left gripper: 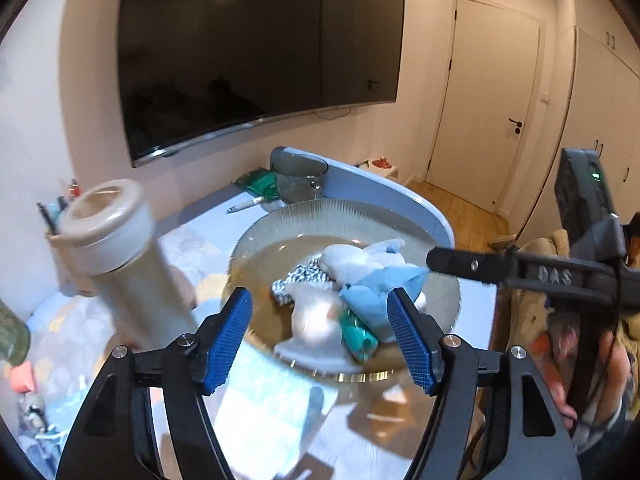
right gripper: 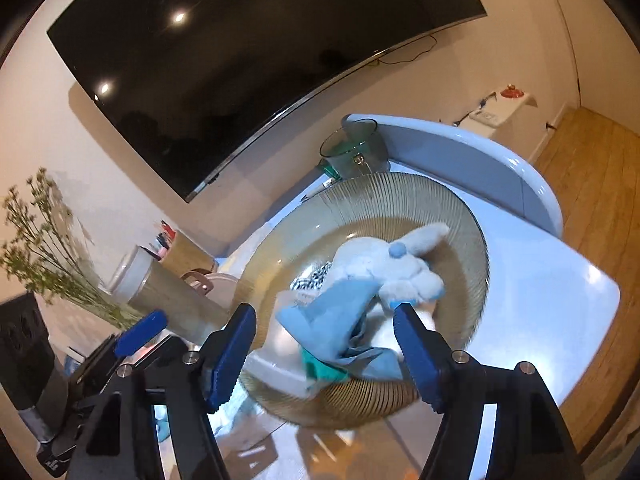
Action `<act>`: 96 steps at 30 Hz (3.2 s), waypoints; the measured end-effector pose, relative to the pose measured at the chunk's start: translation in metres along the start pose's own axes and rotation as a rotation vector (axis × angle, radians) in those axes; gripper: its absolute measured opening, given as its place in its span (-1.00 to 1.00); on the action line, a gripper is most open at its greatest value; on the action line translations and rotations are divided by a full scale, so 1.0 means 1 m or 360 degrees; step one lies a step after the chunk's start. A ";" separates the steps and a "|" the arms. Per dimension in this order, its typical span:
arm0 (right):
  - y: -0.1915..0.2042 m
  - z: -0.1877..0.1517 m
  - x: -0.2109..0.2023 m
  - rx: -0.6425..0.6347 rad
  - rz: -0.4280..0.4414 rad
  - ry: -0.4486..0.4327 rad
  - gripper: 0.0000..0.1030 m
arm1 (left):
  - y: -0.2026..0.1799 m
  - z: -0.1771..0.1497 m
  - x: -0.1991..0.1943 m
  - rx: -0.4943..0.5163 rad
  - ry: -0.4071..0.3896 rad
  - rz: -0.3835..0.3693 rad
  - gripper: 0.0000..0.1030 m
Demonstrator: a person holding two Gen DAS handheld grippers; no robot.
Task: Organize soft objects
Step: 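Carry teal bag and blue cloth to the glass bowl and open both tools, then move both open tools back over the desk, then grasp the pink wipes pack with left tool while right tool approaches the white ring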
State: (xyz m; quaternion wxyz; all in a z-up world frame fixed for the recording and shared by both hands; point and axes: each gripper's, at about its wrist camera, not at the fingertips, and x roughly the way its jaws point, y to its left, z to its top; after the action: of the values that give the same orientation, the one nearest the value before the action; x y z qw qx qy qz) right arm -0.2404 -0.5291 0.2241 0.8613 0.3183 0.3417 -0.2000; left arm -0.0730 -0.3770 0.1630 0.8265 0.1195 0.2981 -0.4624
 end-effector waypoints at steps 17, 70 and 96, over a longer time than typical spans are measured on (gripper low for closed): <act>0.171 -0.102 -0.012 -0.0538 0.0298 0.0198 0.81 | 0.106 -0.114 -0.224 -0.0424 -0.0385 0.0623 0.44; 0.279 -0.234 0.137 -0.1213 0.0112 0.0577 0.96 | 0.224 -0.244 -0.169 -0.0884 0.0194 0.0802 0.46; 0.302 -0.231 0.201 -0.1277 0.0244 0.0540 0.96 | 0.266 -0.258 -0.191 -0.1089 0.0200 0.0985 0.41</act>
State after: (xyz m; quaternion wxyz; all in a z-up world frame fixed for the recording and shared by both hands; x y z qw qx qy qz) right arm -0.0392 -0.1794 0.0743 0.8607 0.0115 0.5044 0.0680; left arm -0.0250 0.0217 0.0523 0.8979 -0.0488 0.4333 -0.0609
